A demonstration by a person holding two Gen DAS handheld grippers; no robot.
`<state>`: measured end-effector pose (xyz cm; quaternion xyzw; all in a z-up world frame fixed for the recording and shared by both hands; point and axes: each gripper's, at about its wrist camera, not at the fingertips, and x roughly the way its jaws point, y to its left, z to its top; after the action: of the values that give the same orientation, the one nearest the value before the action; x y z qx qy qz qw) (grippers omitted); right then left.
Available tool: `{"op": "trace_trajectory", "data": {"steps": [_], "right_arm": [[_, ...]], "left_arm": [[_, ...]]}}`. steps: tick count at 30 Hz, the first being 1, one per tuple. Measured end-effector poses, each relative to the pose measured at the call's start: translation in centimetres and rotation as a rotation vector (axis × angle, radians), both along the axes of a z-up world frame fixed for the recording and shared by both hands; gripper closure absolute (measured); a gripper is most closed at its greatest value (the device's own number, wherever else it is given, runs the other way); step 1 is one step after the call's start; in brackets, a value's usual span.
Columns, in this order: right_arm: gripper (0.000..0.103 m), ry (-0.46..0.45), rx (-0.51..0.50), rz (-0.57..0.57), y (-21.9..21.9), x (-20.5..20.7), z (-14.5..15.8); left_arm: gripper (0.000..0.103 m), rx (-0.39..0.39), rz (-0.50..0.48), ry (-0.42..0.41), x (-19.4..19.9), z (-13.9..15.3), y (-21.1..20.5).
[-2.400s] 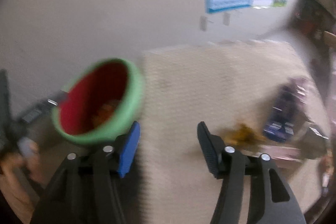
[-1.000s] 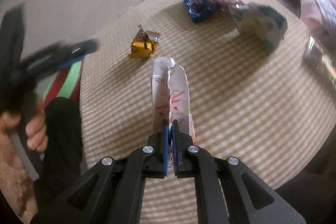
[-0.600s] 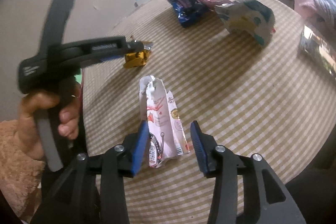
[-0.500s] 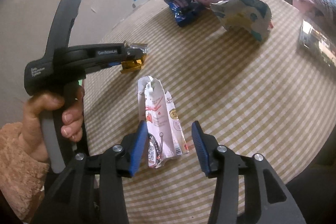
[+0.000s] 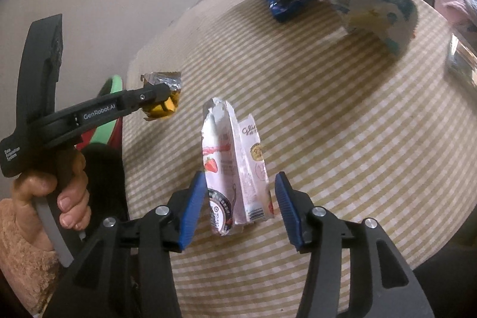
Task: Collect trash
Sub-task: 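Grasp the small yellow wrapper with the left gripper while the right gripper holds the carton, then lift and carry the yellow wrapper and milk carton toward the red bin with both grippers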
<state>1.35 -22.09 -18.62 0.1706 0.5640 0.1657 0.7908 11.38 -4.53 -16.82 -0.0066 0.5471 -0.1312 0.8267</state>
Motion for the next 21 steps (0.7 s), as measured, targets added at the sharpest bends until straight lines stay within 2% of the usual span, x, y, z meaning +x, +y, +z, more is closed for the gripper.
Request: {"op": "trace_trajectory", "data": {"steps": [4,7,9,17,21], "right_arm": [[0.054,0.038,-0.049,0.037,0.9,0.2,-0.8],[0.064,0.019,-0.049,0.045,1.1,0.1,-0.5],[0.066,0.008,-0.045,0.044,0.9,0.0,-0.4],[0.068,0.012,-0.039,0.023,0.0,-0.1,-0.4],[0.068,0.008,-0.036,0.009,-0.5,0.0,-0.2]], "left_arm": [[0.076,-0.016,0.025,0.01,-0.8,-0.5,0.8],[0.074,-0.016,0.028,0.018,-1.1,-0.8,1.1],[0.07,-0.015,0.032,0.02,-1.1,-0.9,1.2],[0.07,0.0,0.004,0.036,-1.2,-1.9,0.6],[0.088,0.013,0.004,0.008,-1.5,-1.5,0.6]]}}
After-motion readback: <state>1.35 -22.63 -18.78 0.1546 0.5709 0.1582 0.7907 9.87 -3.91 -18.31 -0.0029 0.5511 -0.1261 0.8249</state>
